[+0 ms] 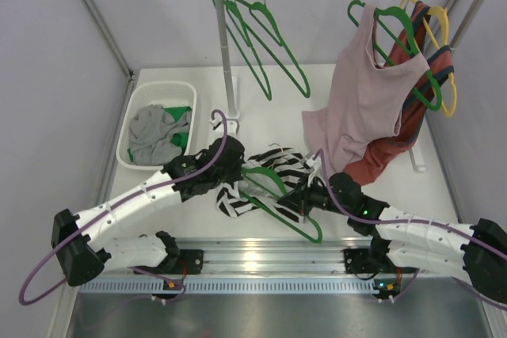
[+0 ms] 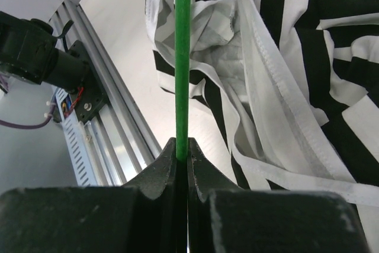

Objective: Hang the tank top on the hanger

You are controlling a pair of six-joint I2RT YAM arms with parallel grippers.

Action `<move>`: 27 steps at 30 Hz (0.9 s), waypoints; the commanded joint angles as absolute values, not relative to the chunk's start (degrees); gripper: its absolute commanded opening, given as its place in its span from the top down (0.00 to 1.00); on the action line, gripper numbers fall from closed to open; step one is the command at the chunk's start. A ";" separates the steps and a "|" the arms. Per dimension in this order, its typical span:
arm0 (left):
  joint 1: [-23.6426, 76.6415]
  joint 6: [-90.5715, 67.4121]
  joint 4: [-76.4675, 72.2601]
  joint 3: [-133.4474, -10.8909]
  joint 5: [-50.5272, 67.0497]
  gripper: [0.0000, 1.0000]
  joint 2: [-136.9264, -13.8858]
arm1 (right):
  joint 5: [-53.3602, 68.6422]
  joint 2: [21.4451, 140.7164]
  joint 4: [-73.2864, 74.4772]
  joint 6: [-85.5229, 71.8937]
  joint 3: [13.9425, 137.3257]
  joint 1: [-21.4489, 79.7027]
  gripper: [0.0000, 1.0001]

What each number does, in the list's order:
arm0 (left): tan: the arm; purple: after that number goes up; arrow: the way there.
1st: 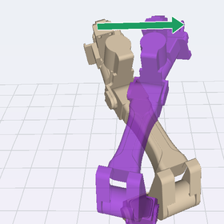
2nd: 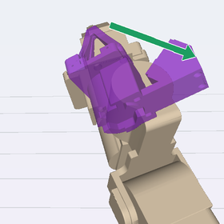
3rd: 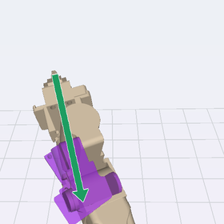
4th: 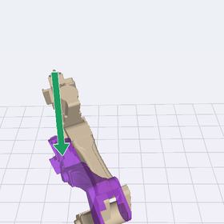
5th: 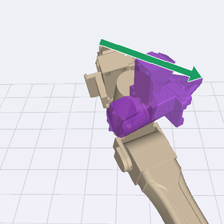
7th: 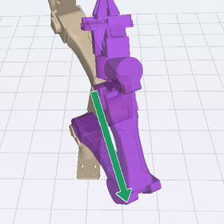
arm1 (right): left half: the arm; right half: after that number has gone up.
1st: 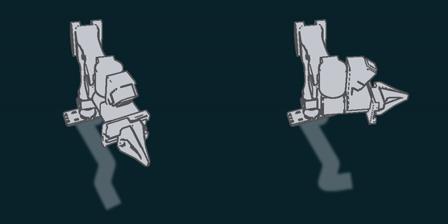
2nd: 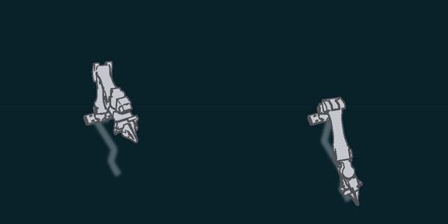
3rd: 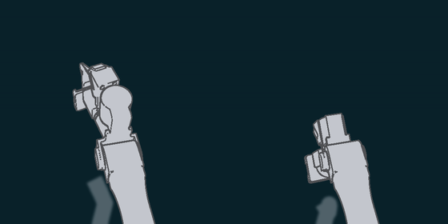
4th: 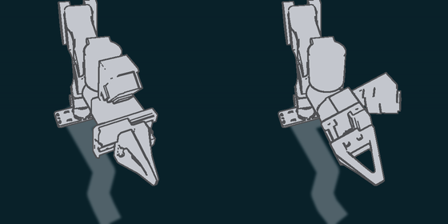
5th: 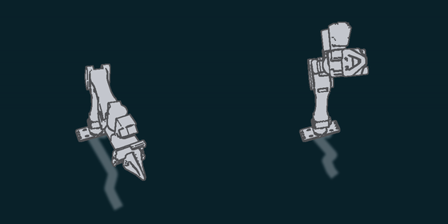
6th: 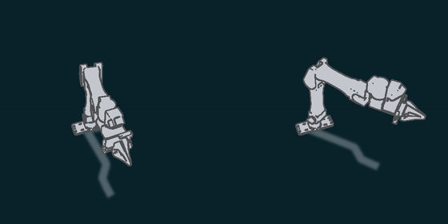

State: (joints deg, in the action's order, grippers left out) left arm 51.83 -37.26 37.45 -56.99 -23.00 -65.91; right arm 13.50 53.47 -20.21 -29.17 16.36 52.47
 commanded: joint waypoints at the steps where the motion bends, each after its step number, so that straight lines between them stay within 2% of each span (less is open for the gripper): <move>1: 51.77 -37.09 37.35 -57.75 -23.55 0.76 -64.43 | 10.99 53.17 -25.93 -28.21 16.96 53.52 1.00; 3: 51.77 -37.00 37.53 -56.87 -23.64 0.67 -63.90 | 10.72 53.79 -26.19 -27.95 17.31 53.53 1.00; 4: 51.77 -37.18 37.70 -56.52 -23.82 0.66 -63.64 | 10.64 54.05 -26.63 -27.95 17.58 53.44 1.00; 11: 51.68 -37.53 39.02 -54.76 -23.56 0.69 -62.93 | 11.34 58.27 -29.00 -28.21 19.51 53.53 1.00; 27: 51.94 -38.15 36.66 -49.66 -20.83 0.72 -65.21 | 10.90 56.60 -24.00 -26.98 21.97 53.53 1.00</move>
State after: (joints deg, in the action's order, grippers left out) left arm 51.83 -38.24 39.03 -50.06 -21.43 -64.31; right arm 11.03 58.11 -21.61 -28.32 18.96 52.49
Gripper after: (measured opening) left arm 0.283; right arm 0.031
